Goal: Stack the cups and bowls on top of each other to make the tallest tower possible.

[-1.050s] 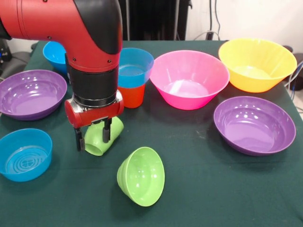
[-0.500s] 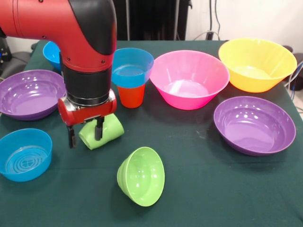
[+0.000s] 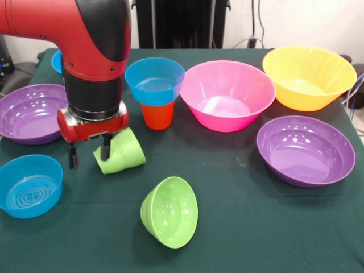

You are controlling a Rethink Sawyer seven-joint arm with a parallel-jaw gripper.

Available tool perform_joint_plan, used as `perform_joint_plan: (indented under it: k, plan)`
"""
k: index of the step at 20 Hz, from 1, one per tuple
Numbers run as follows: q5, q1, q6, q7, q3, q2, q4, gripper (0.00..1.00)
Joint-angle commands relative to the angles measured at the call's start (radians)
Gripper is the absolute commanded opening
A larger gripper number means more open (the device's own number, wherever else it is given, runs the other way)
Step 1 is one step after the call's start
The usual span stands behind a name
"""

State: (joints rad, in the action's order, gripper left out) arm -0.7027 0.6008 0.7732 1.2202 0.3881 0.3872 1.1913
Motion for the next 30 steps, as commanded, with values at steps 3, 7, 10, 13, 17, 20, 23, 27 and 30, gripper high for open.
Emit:
perform_joint_plan:
  k: [3, 7, 10, 13, 17, 20, 23, 27, 30]
  plan:
    - [-0.064, -0.032, 0.127, -0.142, -0.055, 0.056, -0.013, 1.0]
    - [-0.064, -0.033, 0.127, -0.134, -0.059, 0.049, -0.014, 1.0]
    - [-0.046, -0.029, 0.126, -0.132, -0.045, 0.027, -0.01, 1.0]
    - [0.002, -0.02, 0.141, -0.126, -0.017, 0.012, 0.008, 1.0]
    - [0.08, -0.004, 0.14, -0.091, 0.028, 0.006, 0.043, 1.0]
    - [0.143, 0.001, 0.141, -0.067, 0.049, 0.016, 0.076, 1.0]
    - [0.176, -0.018, 0.129, -0.024, 0.037, 0.029, 0.093, 1.0]
    - [0.202, -0.036, 0.094, 0.008, 0.02, 0.037, 0.115, 1.0]
    - [0.215, -0.037, 0.074, 0.013, 0.011, 0.043, 0.133, 1.0]
